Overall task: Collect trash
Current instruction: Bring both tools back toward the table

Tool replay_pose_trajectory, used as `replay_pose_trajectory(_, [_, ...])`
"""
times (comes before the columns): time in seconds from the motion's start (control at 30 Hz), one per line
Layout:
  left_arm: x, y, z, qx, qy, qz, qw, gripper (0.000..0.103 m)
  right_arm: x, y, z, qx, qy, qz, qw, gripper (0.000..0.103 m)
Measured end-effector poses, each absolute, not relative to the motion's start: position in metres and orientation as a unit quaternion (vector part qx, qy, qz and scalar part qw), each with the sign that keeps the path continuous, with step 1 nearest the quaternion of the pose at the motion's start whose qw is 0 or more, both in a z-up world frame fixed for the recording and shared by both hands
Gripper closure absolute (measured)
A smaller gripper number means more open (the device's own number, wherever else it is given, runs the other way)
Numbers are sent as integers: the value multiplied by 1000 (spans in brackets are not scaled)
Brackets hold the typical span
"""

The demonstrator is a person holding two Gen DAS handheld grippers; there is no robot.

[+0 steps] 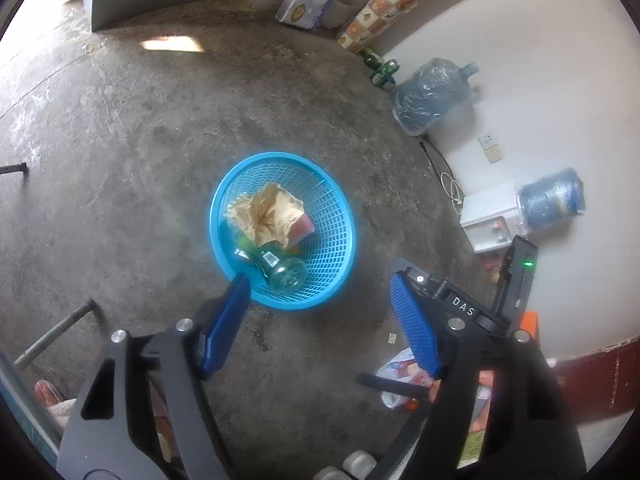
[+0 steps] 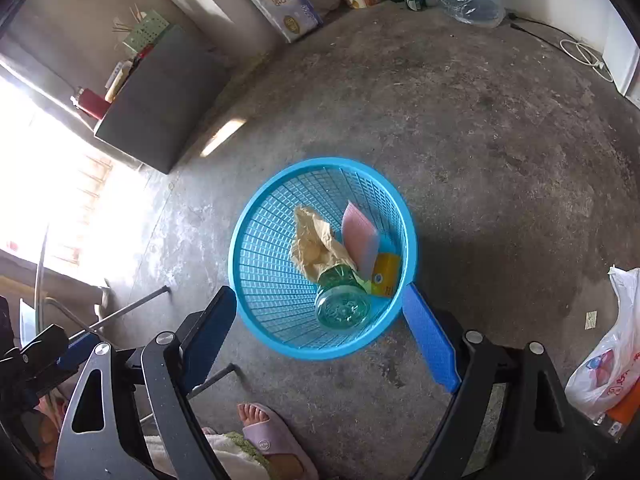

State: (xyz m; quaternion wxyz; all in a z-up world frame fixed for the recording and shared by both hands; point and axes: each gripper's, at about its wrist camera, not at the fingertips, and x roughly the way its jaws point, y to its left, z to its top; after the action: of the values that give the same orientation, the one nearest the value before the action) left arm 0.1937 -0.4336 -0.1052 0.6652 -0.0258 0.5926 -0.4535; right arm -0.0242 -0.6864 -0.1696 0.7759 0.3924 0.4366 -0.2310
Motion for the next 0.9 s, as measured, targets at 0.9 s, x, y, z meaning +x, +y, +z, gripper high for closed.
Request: replay_pose_trajectory(0.9, [114, -112, 6, -81, 446, -380, 807, 26, -55, -497, -28, 311, 403, -82, 857, 20])
